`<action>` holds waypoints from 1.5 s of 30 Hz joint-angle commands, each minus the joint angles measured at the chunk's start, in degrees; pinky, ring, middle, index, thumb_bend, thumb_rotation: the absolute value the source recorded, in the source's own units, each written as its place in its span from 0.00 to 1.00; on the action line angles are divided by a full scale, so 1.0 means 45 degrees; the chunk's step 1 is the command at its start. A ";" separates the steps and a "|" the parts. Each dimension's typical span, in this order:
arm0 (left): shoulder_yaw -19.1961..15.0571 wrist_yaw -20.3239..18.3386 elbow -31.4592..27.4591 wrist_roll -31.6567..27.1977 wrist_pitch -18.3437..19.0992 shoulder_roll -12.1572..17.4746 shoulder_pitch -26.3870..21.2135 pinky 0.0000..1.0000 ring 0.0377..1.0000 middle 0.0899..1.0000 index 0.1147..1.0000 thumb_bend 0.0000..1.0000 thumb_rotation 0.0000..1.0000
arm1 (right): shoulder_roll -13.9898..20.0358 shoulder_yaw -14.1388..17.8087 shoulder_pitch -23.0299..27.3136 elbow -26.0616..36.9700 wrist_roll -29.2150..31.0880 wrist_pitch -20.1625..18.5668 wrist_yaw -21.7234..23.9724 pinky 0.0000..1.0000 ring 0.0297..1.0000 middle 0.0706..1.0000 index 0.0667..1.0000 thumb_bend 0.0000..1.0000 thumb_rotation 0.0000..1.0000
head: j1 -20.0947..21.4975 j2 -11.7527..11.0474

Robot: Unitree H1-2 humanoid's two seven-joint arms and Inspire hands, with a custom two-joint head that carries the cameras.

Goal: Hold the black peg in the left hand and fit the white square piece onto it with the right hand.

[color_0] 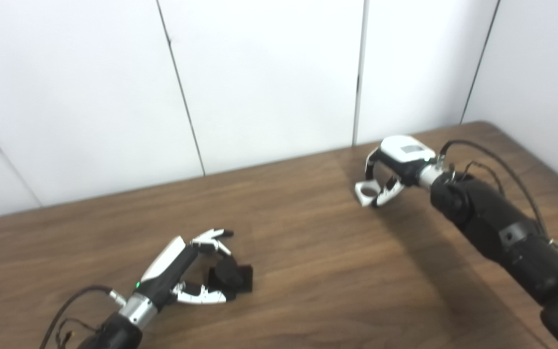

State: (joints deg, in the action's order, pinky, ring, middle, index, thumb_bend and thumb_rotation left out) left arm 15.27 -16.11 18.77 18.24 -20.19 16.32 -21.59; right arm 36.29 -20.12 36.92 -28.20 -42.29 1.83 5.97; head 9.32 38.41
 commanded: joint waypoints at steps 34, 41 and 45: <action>0.0333 0.0099 -0.0365 0.0533 0.1285 -0.0446 -0.0499 0.85 0.94 0.88 0.43 0.52 0.08 | -0.0643 0.0829 0.0163 0.7262 0.1325 0.2268 0.2398 0.90 0.85 0.75 0.44 0.52 0.14 | -0.2828 0.0445; 0.0439 0.0251 -0.0195 0.0533 0.1157 -0.0570 -0.0575 0.85 0.94 0.88 0.43 0.52 0.08 | -0.1588 0.0589 0.0535 0.7743 0.1466 0.2213 0.3151 0.92 0.86 0.75 0.44 0.52 0.14 | -0.3185 0.0510; 0.0540 0.0356 -0.0128 0.0636 0.1191 -0.0656 -0.0619 0.85 0.94 0.88 0.43 0.52 0.08 | -0.1988 0.0347 0.0857 0.7627 0.1363 0.2376 0.3418 0.93 0.87 0.76 0.44 0.52 0.14 | -0.3398 0.0507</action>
State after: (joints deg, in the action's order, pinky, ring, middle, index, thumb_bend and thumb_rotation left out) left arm 17.05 -14.12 17.68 20.33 -14.92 13.57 -22.75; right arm 27.31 -18.98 36.93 5.04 -36.53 10.74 21.55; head -5.89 40.61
